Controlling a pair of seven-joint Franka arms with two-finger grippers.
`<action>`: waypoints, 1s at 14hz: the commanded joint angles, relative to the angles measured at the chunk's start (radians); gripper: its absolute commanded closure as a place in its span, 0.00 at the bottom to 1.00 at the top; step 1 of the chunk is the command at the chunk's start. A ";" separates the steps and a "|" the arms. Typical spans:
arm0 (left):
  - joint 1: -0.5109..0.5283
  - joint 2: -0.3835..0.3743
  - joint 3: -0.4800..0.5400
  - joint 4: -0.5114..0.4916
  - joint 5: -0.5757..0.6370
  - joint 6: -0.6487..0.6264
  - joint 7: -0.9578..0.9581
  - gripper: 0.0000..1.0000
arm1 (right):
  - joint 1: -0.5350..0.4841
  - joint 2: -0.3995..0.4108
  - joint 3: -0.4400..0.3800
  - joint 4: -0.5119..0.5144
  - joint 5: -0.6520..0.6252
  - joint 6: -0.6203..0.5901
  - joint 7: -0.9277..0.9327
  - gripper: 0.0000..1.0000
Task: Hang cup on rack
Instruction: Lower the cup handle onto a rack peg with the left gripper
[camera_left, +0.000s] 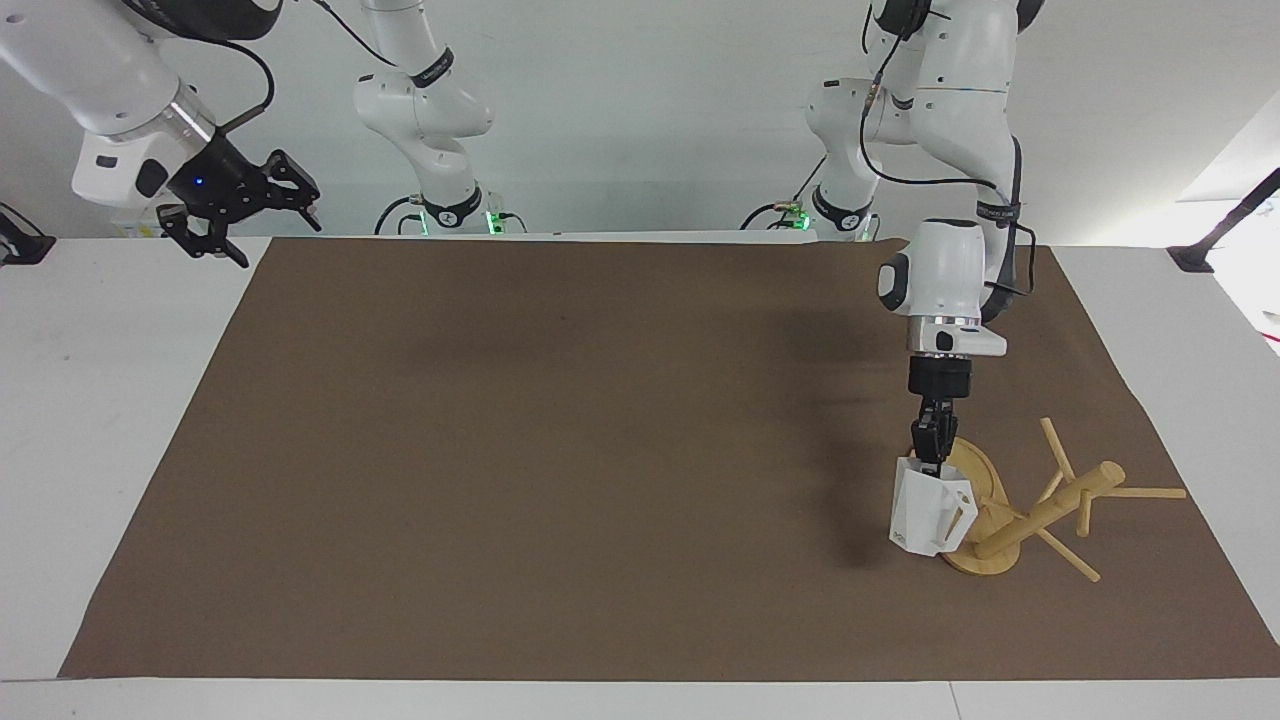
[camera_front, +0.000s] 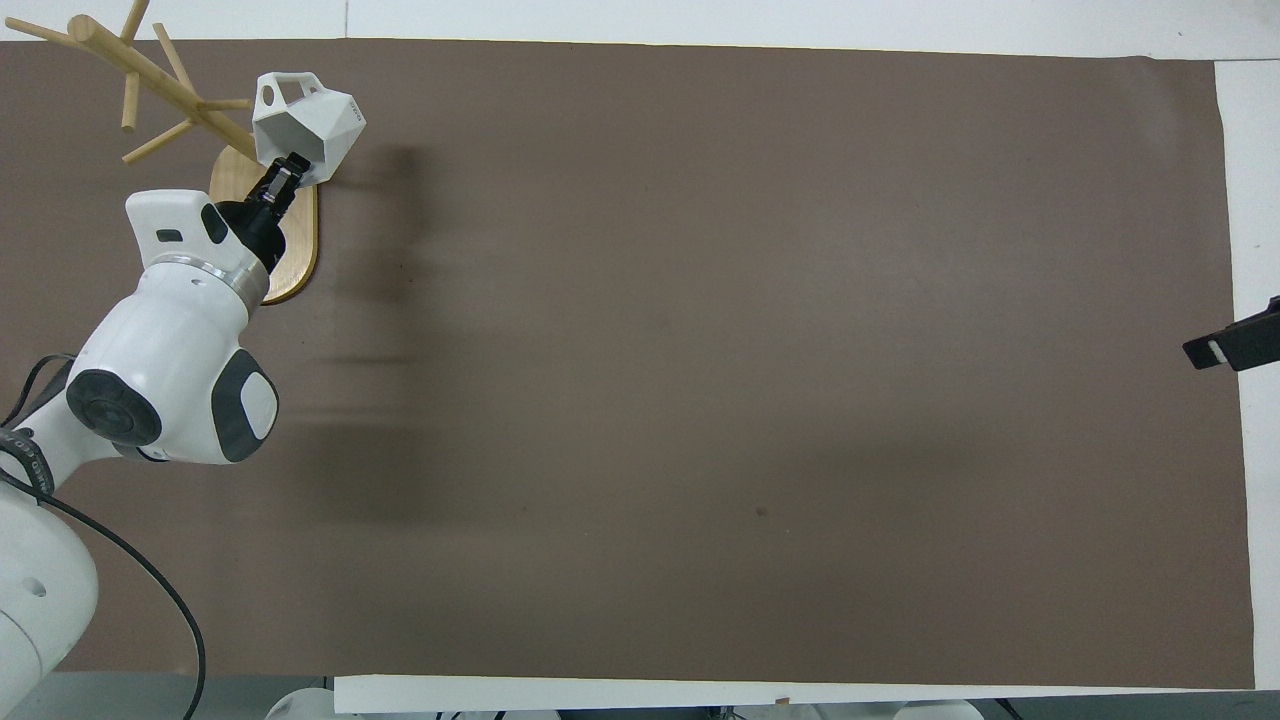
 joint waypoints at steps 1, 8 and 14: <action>0.021 0.008 -0.011 0.004 0.001 0.015 -0.012 1.00 | -0.003 -0.004 0.003 0.013 -0.019 -0.038 0.146 0.01; 0.067 0.003 -0.011 -0.002 -0.001 0.013 -0.013 1.00 | -0.001 -0.016 0.006 0.001 -0.017 -0.053 0.283 0.01; 0.090 0.000 -0.004 0.002 -0.007 -0.040 -0.041 0.18 | -0.009 -0.016 0.006 -0.003 -0.017 -0.041 0.290 0.01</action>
